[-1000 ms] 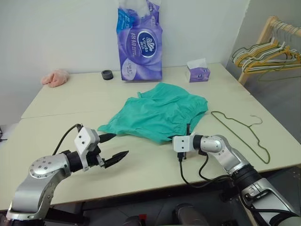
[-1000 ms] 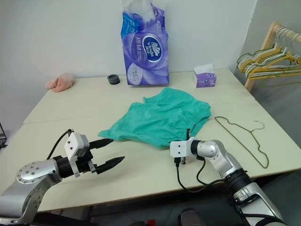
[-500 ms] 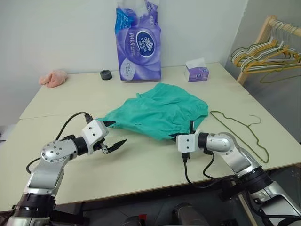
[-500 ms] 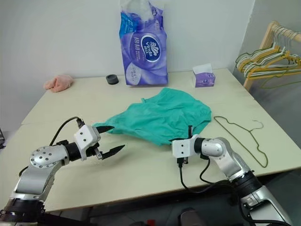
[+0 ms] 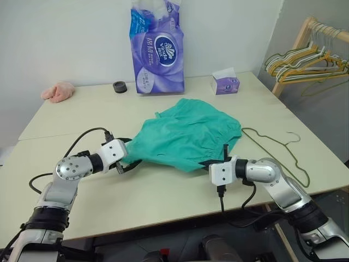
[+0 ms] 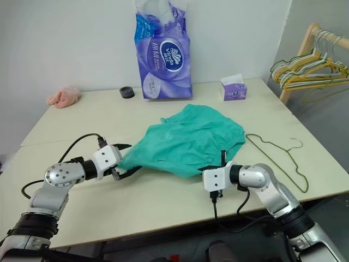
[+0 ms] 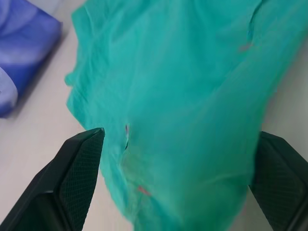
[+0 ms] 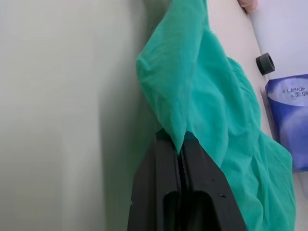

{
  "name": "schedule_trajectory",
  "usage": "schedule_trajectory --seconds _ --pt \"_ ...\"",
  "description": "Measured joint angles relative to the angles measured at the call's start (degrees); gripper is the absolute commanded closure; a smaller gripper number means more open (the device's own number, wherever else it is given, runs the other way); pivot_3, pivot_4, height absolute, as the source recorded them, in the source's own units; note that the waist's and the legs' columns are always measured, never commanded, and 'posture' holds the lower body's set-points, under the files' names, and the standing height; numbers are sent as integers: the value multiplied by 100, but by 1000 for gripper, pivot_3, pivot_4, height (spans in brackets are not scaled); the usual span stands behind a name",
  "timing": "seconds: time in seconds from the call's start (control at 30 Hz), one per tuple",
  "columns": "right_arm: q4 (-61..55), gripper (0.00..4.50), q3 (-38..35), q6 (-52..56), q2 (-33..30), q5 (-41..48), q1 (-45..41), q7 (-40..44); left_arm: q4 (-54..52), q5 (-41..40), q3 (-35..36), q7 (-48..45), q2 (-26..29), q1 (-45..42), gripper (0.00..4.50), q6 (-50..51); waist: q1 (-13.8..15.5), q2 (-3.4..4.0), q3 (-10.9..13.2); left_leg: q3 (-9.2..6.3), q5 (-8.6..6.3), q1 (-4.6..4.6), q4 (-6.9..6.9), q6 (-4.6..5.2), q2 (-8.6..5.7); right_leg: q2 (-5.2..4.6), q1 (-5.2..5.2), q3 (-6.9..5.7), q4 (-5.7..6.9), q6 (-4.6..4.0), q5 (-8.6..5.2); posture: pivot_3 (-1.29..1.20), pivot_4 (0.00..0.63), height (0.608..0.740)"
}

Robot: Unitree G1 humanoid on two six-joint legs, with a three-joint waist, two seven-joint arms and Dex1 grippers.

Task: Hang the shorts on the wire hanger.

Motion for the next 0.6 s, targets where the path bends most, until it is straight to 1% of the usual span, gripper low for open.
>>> schedule_trajectory --seconds 0.1,0.2,0.23,0.3,0.33,0.4,0.47,0.5,0.53,0.57,0.6 --pt "-155 4500 -52 -25 -117 119 88 68 484 442 -183 250 81 -274 585 -413 -6 0 0 1 0 0 0 0 -2 -2 1 1 -1 2 1 -300 38 740" --pt "-232 4500 -74 -123 -296 280 204 191 1025 948 -465 495 229 -444 1509 -841 -31 1 1 4 0 0 -1 0 -2 -3 0 3 -1 3 1 -303 41 740" --pt "-237 4500 -99 -137 -354 324 205 210 1157 1050 -515 544 236 -461 1881 -947 -40 1 1 4 0 0 -1 0 -2 -3 0 2 -1 4 1 -303 41 740" --pt "-238 4500 -164 -173 -416 378 204 260 1298 1143 -607 554 237 -477 2446 -1097 -52 0 1 2 0 0 -3 0 -1 -3 -1 0 -1 5 0 -304 42 740" --pt "-234 4500 -183 -209 -456 435 204 309 1334 1179 -647 552 238 -477 2820 -1179 -57 0 2 2 0 0 -4 0 -1 -3 -1 -1 -1 5 0 -304 42 740" --pt "-233 4500 -217 -257 -538 616 203 450 1339 1240 -715 510 263 -477 3414 -1315 -63 -1 2 2 0 0 -4 0 -1 -3 -1 -1 -1 5 0 -302 45 740" --pt "-245 4500 -234 -209 -705 1050 202 849 1256 1202 -742 270 312 -436 4055 -1316 -72 -1 4 3 0 0 -4 1 -1 -3 0 0 -1 7 -1 -294 45 740" --pt "-267 4500 -251 -86 -852 1395 187 1188 1067 1063 -742 -7 375 -355 4419 -1214 -85 -2 7 5 -1 -1 -3 1 -1 -4 0 1 -1 5 0 -294 45 740" --pt "-248 4500 -274 59 -992 1676 141 1489 841 865 -741 -313 421 -264 4465 -1034 -93 -1 8 4 -1 -2 -3 1 -2 -6 2 0 -2 5 0 -281 43 740" --pt "-120 4500 -274 241 -1101 1942 -76 1882 442 498 -734 -809 481 -109 4465 -608 -111 -1 10 7 0 -1 0 1 -2 -8 3 2 -1 5 0 -278 41 740" --pt "61 4500 -281 325 -1144 2044 -309 2091 136 241 -737 -1134 509 -25 4465 -271 -127 0 12 9 0 -1 0 1 -2 -8 2 2 -2 5 0 -269 36 740"
